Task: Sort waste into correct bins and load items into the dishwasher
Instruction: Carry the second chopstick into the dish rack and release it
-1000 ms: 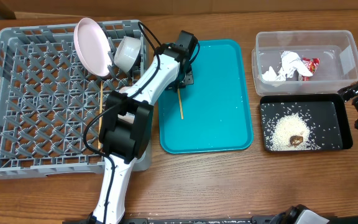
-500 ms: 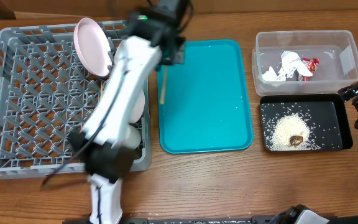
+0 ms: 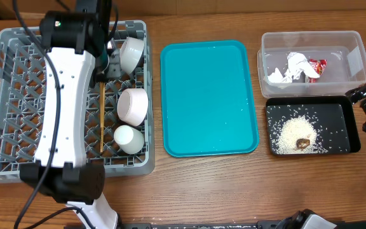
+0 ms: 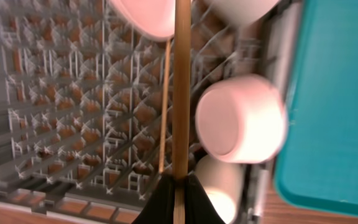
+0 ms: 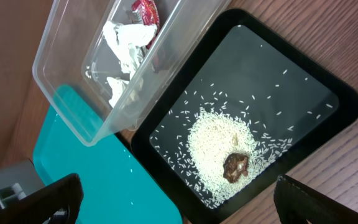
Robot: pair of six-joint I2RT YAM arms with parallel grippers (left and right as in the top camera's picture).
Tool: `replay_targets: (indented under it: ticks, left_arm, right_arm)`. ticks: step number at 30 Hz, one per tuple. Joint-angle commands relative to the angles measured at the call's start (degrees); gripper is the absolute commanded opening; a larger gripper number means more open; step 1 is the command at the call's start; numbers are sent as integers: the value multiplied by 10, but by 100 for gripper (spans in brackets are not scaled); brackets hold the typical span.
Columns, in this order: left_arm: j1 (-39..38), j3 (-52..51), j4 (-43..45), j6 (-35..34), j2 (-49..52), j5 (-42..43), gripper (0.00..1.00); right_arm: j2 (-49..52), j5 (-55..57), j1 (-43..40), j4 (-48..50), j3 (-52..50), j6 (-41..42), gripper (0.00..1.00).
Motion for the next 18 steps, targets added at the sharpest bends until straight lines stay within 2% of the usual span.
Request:
replay_targets:
  ticks: [1,8,18]
  left_arm:
    - [17,-74,24,19,6,10,4]
    - [25,-196,80,31,6,8,4]
    - [46,-269,119,39,6,6,4]
  right_arm:
    - [-8,0,-2,3,13,2,100]
    - [-8,0,-2,3,13,2,100]
    - [-8,0,-2,3,13,2,100]
